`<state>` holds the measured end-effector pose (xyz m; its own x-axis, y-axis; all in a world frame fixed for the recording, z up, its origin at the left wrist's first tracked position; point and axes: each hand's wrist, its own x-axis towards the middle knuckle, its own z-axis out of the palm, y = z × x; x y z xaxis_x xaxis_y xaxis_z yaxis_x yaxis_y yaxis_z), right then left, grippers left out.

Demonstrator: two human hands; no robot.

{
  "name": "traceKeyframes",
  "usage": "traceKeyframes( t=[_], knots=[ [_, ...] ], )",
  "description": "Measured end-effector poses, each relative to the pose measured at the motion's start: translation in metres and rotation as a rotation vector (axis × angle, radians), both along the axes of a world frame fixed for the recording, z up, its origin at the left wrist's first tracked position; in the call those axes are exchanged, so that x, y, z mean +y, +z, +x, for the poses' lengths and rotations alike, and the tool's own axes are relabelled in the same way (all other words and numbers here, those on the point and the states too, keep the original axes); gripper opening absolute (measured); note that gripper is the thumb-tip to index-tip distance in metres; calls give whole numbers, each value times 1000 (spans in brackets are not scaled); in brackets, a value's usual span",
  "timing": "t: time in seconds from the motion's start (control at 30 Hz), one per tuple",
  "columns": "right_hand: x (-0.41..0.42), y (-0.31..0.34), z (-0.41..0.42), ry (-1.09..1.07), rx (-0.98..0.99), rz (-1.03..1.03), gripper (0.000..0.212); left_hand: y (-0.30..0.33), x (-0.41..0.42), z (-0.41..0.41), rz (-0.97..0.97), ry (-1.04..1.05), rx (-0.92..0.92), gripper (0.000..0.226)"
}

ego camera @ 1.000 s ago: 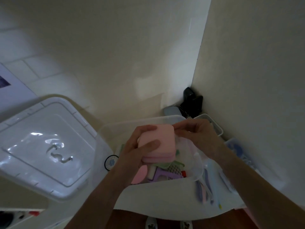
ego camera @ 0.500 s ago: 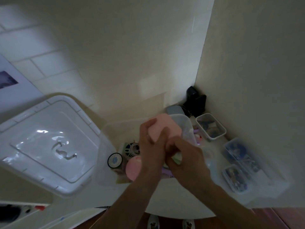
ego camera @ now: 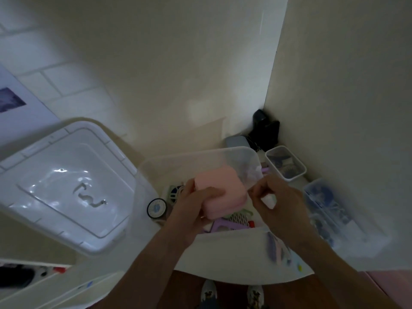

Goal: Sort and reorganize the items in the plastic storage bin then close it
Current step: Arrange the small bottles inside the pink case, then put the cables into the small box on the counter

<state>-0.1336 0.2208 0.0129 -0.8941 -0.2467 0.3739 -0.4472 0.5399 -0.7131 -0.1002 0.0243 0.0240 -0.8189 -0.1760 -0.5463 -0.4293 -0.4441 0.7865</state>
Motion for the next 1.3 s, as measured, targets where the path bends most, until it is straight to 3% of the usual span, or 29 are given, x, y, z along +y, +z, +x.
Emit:
traceKeyframes(
  t=[0.17, 0.3, 0.5, 0.57, 0.67, 0.77, 0.83, 0.87, 0.93, 1.0, 1.13, 1.3],
  knots=[
    [-4, -9, 30, -5, -40, -18, 31, -12, 22, 12, -36, 211, 89, 57],
    [-23, -14, 66, 133, -11, 5, 24, -18, 46, 25, 23, 329, 152, 60],
    [11, -23, 86, -53, -742, -489, 30, -44, 36, 78, -8, 133, -25, 61],
    [15, -35, 86, -74, -923, -534, 35, -62, 32, 90, -13, 73, -78, 64],
    [16, -60, 94, -55, -1010, -382, 35, -95, 22, 99, 39, -26, -121, 68],
    [18, -103, 106, -114, -1112, -265, 27, -133, 20, 102, 19, -109, -284, 79],
    [18, -140, 108, -184, -1168, -185, 23, -165, 24, 104, 43, -75, -362, 87],
    [18, -157, 107, -196, -1168, -140, 21, -182, 26, 104, 23, -43, -366, 80],
    [13, -185, 101, -216, -1167, -82, 20, -215, 30, 100, -89, -7, -369, 66],
    [6, -208, 94, -279, -1190, -90, 22, -245, 32, 93, -219, -28, -371, 70],
    [-9, -246, 80, -347, -1162, 53, 31, -274, 29, 74, -594, -301, -373, 52],
    [-7, -225, 76, -347, -1147, 40, 35, -242, 19, 69, -716, -439, -419, 56]
  ],
)
